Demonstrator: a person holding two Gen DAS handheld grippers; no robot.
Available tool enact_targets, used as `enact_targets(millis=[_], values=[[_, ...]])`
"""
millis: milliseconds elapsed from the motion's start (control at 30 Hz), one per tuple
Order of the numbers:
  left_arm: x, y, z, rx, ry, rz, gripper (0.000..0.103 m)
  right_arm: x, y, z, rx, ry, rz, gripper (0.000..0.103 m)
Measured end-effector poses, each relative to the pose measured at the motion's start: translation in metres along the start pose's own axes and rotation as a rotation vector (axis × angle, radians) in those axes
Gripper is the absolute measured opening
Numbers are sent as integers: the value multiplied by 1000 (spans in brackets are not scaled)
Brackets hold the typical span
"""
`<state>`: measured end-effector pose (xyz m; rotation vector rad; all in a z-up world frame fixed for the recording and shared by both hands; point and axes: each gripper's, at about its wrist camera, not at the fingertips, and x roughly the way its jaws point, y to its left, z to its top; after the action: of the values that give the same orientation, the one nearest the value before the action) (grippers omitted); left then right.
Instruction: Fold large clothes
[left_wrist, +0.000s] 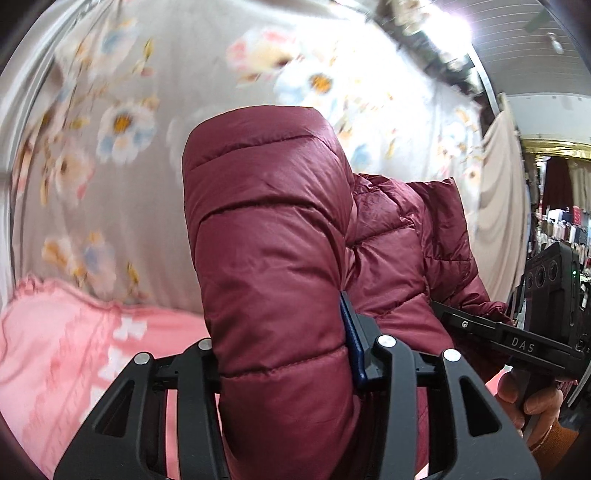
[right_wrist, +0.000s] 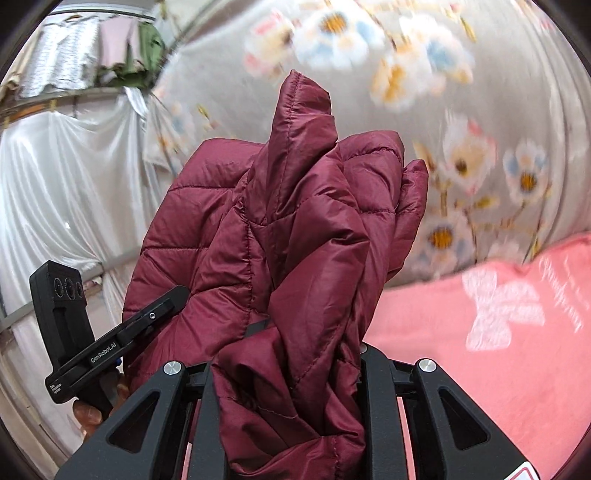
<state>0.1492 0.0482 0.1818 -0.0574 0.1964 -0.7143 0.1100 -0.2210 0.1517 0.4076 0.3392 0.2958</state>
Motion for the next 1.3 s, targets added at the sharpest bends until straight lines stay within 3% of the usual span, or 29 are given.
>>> enact_targets(millis=[233, 500, 1000, 1300], values=[[49, 41, -62, -76, 133, 33, 42, 57, -34, -46, 76, 111, -21, 18], [88, 71, -118, -144, 256, 49, 42, 94, -62, -92, 140, 197, -59, 18], [124, 101, -184, -198, 406, 94, 42, 143, -91, -147, 184, 314, -111, 18], [132, 109, -200, -209, 427, 114, 47, 149, -102, -160, 211, 331, -130, 22]])
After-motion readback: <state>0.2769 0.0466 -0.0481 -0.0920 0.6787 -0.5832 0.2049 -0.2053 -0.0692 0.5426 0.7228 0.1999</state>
